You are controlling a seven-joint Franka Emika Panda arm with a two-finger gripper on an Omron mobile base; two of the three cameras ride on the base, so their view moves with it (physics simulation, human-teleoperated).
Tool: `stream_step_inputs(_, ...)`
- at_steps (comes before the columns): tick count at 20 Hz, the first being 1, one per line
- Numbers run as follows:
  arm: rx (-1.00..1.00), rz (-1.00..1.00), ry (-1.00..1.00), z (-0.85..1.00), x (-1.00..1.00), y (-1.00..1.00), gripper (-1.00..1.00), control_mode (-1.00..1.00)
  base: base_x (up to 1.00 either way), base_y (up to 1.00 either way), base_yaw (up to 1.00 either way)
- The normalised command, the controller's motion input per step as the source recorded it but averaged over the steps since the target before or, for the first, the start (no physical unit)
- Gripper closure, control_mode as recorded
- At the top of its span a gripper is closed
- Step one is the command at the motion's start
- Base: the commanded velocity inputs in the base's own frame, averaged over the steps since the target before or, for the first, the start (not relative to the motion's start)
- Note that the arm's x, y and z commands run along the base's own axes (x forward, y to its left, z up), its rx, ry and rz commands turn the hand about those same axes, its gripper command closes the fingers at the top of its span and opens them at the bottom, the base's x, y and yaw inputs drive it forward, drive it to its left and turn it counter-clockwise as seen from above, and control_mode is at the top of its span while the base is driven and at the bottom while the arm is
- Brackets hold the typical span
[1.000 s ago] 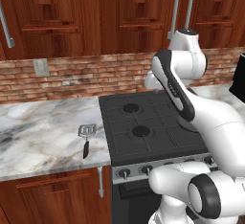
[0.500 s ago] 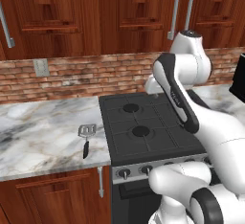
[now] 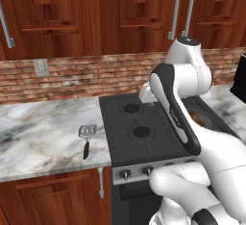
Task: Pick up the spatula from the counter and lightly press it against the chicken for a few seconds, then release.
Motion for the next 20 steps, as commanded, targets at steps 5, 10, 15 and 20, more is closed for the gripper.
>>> stream_step_inputs(5, 0.00, -0.01, 0.00, 0.00, -0.32, 0.36, -1.00, -1.00, 0.00, 0.00, 0.00)
stream_step_inputs(10, 0.03, -0.03, 0.00, 0.00, -0.23, 0.31, -1.00, -1.00, 0.00, 0.00, 0.00)
stream_step_inputs(15, 0.08, -0.07, 0.00, 0.00, -0.25, 0.23, -1.00, -1.00, 0.00, 0.00, 0.00)
stream_step_inputs(20, 0.10, -0.09, 0.00, -0.01, -0.21, 0.23, -1.00, -1.00, 0.00, 0.00, 0.00)
